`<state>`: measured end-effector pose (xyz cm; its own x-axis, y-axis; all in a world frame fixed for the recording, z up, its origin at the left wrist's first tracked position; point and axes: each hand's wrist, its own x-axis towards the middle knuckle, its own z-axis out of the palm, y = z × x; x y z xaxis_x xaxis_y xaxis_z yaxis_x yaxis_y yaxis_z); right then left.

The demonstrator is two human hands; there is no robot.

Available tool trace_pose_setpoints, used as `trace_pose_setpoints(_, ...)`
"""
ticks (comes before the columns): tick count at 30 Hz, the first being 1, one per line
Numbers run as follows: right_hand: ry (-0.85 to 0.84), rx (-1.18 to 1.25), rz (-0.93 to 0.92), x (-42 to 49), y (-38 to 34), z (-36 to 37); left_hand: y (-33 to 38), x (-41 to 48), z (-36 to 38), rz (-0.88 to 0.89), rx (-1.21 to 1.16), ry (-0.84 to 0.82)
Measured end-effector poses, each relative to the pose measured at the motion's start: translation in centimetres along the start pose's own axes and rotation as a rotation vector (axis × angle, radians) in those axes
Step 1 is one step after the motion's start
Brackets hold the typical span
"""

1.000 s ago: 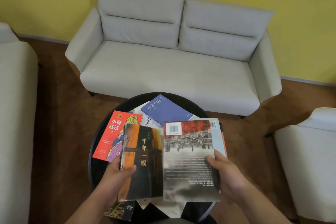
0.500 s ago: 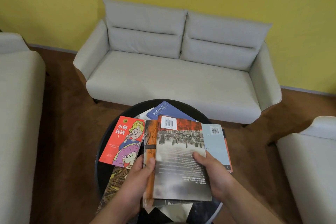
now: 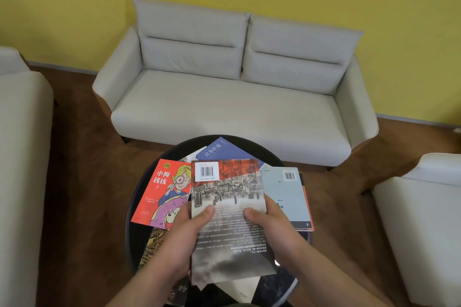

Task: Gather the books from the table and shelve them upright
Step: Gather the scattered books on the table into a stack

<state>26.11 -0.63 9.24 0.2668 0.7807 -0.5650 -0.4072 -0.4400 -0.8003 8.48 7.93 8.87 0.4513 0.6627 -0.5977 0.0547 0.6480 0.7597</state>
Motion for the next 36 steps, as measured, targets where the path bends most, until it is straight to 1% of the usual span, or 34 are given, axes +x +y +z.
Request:
trace_pose_setpoints(3, 0.004, 0.087, 0.07, 0.4, 0.6, -0.4, 0.1, 0.1, -0.3, -0.017, -0.005, -0.021)
trace_pose_setpoints(5, -0.024, 0.082, 0.092, 0.7, 1.2, -0.8, -0.5, 0.2, 0.0, -0.036, -0.012, -0.015)
trace_pose_setpoints(7, -0.016, 0.052, 0.098, 0.8, 1.8, -1.2, -1.3, 0.6, 0.4, -0.055, 0.018, 0.012)
trace_pose_setpoints(9, 0.023, 0.055, 0.109, 0.9, 2.5, -2.2, -2.0, 1.0, 1.0, -0.084, 0.089, 0.0)
trace_pose_setpoints(12, 0.073, 0.083, 0.133, 1.0, 3.5, -3.9, -2.8, 2.5, 1.3, -0.196, 0.164, -0.106)
trace_pose_setpoints(14, 0.142, 0.079, 0.156, 1.2, 3.8, -5.3, -3.5, 3.9, 0.7, -0.275, 0.183, -0.108)
trace_pose_setpoints(15, 0.168, 0.074, 0.162, 1.4, 4.1, -6.2, -4.1, 4.6, 0.1, -0.276, 0.244, -0.079)
trace_pose_setpoints(19, 0.255, 0.122, 0.203, 1.4, 5.2, -9.0, -6.8, 6.9, -3.9, -0.152, 0.675, 0.145)
trace_pose_setpoints(22, 0.289, 0.118, 0.212, 0.9, 6.1, -10.3, -8.7, 7.5, -6.6, -0.072, 1.017, 0.229)
trace_pose_setpoints(26, 0.355, 0.116, 0.22, -0.4, 8.1, -11.3, -9.8, 7.3, -6.8, 0.087, 1.341, 0.204)
trace_pose_setpoints(29, 0.399, 0.122, 0.233, -2.3, 10.1, -11.9, -10.4, 7.0, -6.0, 0.174, 1.528, 0.155)
trace_pose_setpoints(32, 0.425, 0.171, 0.265, -4.5, 12.0, -12.8, -12.2, 7.1, -5.7, 0.306, 1.619, 0.057)
trace_pose_setpoints(34, 0.468, 0.212, 0.275, -6.0, 13.3, -13.5, -13.0, 6.5, -5.1, 0.309, 1.632, -0.028)
trace_pose_setpoints(36, 0.51, 0.262, 0.289, -7.5, 14.7, -14.1, -13.8, 6.0, -4.9, 0.268, 1.629, -0.082)
